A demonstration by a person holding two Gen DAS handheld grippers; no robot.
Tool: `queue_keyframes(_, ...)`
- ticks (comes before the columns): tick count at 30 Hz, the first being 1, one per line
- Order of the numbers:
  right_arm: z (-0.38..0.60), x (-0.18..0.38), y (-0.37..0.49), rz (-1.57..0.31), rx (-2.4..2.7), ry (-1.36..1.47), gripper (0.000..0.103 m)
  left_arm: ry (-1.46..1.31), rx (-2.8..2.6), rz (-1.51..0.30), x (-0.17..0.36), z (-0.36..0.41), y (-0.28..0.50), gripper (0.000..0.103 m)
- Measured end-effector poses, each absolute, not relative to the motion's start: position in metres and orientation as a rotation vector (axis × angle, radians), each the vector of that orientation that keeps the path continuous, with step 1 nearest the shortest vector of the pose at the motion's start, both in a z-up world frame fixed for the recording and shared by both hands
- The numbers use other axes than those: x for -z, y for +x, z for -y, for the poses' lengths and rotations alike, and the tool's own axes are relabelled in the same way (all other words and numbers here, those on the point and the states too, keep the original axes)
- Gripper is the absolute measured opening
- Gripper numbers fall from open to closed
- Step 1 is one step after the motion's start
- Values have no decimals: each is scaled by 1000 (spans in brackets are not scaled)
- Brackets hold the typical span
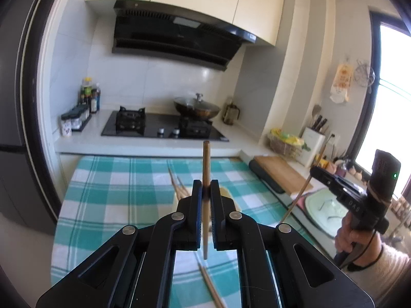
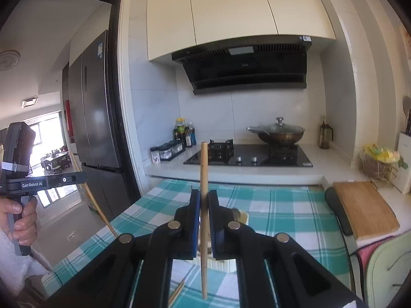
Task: Organize utensils
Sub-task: 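Lift both chopsticks and carry both tools over the cream basket, then open both tools to drop the chopsticks into the basket, then move both tools back to the last two chopsticks on the cloth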
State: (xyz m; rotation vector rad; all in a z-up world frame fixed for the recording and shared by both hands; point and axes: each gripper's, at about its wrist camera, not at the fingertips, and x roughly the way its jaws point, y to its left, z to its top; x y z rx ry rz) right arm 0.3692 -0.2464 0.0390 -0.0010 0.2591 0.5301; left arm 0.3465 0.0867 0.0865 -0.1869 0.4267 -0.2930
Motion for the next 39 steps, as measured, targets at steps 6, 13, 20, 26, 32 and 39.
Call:
queue_keyframes(6, 214, -57, 418, -125, -518, -31, 7, -163, 209, -345, -94, -66, 411, 4)
queue_keyframes(13, 180, 3, 491, -264, -498, -109, 7, -162, 193, -578, -21, -48, 490, 4)
queue_keyframes(20, 172, 62, 540, -554, -517, -80, 8, -138, 207, -751, 32, -31, 514, 5)
queue_keyframes(26, 185, 58, 525, -560, -494, -8, 50, -85, 185, -791, 29, -36, 479, 59)
queue_keyframes(32, 217, 46, 458, -565, -493, -25, 50, -19, 206, -897, 55, -59, 392, 81)
queue_keyframes(39, 240, 120, 364, -699, -455, -90, 50, -193, 182, -1048, 147, -59, 293, 82)
